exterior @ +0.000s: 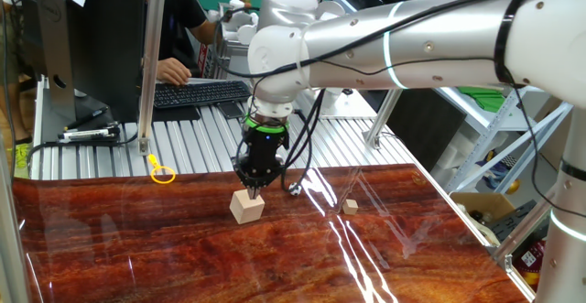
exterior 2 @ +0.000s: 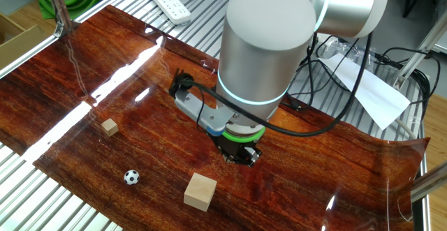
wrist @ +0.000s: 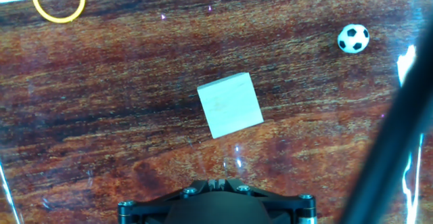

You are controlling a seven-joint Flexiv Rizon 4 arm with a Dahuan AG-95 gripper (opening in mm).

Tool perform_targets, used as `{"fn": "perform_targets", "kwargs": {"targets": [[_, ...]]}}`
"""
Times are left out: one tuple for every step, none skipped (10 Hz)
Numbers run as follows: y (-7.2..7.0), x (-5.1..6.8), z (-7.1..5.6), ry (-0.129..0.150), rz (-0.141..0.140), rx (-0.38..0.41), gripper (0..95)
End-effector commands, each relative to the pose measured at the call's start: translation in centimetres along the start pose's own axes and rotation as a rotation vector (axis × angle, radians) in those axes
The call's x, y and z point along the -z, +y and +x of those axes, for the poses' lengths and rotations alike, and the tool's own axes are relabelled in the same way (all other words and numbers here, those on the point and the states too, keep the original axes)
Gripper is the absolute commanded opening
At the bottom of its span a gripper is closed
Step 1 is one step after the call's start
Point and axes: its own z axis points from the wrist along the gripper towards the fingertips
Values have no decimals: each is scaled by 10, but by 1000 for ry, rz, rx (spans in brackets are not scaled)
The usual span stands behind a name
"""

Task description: Attach the bubble ring to the ball

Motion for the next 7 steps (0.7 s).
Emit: {"fn": "perform_targets", "kwargs": {"targets": [[2, 6, 3, 30, -9, 6, 0], [-1, 8, 10, 28, -9, 20, 0], [-7, 7, 16, 23, -8, 40, 0], [-12, 6, 19, 19, -4, 59, 0], [-21, 5, 23, 6, 5, 91, 0], [-32, 5, 27, 1, 8, 117, 0], [-42, 7, 31, -3, 17, 143, 0]]}}
